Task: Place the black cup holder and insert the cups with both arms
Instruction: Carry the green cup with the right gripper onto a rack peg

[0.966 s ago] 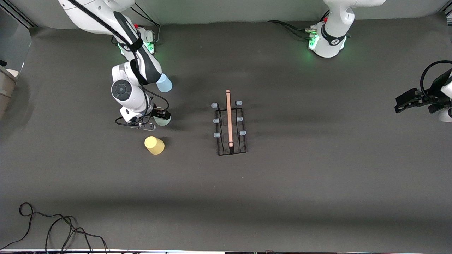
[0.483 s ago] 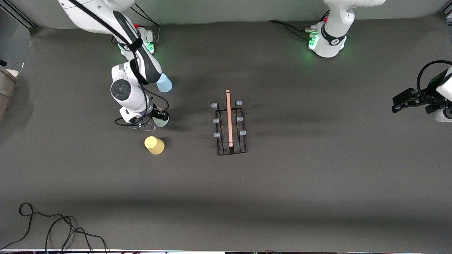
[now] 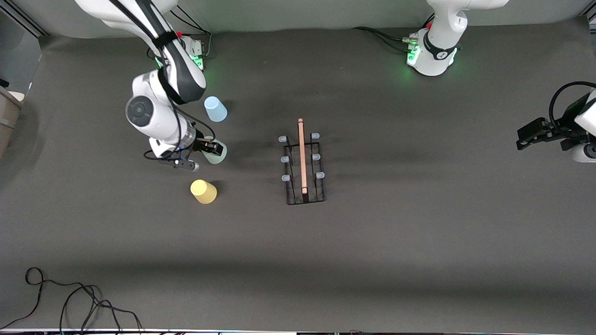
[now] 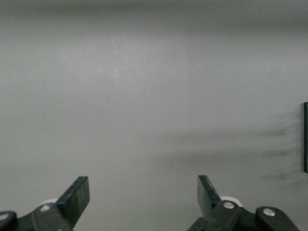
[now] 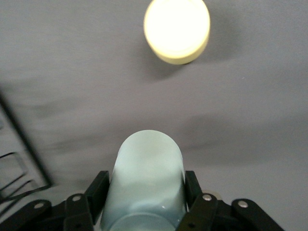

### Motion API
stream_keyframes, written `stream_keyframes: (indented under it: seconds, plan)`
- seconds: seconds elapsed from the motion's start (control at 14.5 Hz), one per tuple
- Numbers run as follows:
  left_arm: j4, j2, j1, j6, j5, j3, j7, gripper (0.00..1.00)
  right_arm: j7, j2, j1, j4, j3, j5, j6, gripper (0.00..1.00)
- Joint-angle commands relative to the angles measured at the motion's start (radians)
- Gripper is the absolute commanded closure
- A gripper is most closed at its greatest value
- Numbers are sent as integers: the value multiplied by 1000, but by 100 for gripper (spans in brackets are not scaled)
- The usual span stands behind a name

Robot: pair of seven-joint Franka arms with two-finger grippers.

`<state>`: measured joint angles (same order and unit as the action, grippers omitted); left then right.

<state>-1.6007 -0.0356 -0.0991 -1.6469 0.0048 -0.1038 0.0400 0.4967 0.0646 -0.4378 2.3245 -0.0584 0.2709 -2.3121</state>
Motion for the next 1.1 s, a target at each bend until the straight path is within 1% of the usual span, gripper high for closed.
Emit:
stream_keyframes:
  seconds: [0.0, 0.14, 0.41, 0.83, 1.03]
  plan:
    - [5, 2, -4, -1, 6, -4, 0, 0, 124, -11, -79, -84, -3, 53, 63, 100]
    - [4, 2, -4, -2, 6, -4, 0, 0, 233, 20, -140, -163, -3, 53, 91, 100]
    - [5, 0, -4, -4, 6, -4, 0, 0, 419, 73, -242, -266, -4, 53, 89, 100]
    - [4, 2, -4, -4, 6, -4, 0, 0, 560, 150, -351, -338, -6, 37, 73, 100]
    - [2, 0, -7, -4, 6, -4, -2, 0, 579, 194, -368, -341, -6, 34, 17, 100]
